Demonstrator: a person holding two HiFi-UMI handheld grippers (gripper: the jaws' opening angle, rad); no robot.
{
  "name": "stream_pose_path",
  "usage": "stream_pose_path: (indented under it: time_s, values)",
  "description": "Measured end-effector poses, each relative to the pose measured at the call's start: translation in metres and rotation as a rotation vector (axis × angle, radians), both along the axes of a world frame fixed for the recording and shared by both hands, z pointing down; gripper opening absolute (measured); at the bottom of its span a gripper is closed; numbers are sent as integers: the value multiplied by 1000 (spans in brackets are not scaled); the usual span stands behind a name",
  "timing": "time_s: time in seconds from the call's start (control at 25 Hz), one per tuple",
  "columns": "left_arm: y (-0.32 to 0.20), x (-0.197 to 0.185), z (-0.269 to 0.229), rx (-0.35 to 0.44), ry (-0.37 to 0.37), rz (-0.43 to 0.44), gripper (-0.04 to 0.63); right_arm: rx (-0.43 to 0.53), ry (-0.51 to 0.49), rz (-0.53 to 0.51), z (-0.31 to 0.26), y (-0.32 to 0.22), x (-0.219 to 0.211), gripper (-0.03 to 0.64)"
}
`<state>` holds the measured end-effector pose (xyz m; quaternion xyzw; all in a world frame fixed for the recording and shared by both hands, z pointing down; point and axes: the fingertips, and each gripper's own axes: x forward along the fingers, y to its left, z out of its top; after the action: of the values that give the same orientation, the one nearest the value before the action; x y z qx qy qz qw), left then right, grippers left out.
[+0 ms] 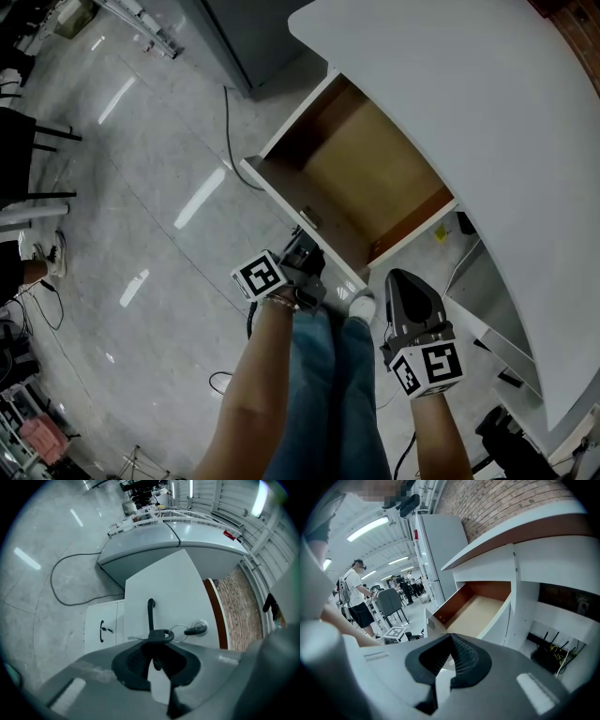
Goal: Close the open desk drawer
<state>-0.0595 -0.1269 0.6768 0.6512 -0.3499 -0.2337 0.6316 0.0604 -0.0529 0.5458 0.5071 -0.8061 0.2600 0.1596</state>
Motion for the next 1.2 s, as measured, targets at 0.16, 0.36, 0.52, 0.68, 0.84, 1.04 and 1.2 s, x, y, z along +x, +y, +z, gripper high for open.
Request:
stream_pose_path:
  time_s: [0.16, 0.36, 0.52, 0.68, 0.84, 1.04, 1.2]
  values:
    - [0, -2, -11, 25, -5, 1, 23, 13, -1, -8, -6, -3, -3, -2]
    - [-3, -1, -27, 32, 10, -13, 23, 21, 3, 5, -19, -8, 1, -2]
    - [-6, 2, -43, 47, 17, -18, 25, 23, 8, 10, -28, -10, 7, -2]
    - [-5, 3, -56, 56, 25, -14, 25, 29, 12, 19, -38, -7, 11, -2]
    - [-14, 15, -73, 91, 62, -7, 25, 27, 5, 28, -43, -8, 22, -2]
    - [-19, 18, -83, 100, 68, 4, 26, 21, -1, 37, -44, -3, 24, -2]
    - [-19, 17, -86, 110, 61, 28, 44, 12, -6, 45, -40, 4, 23, -2]
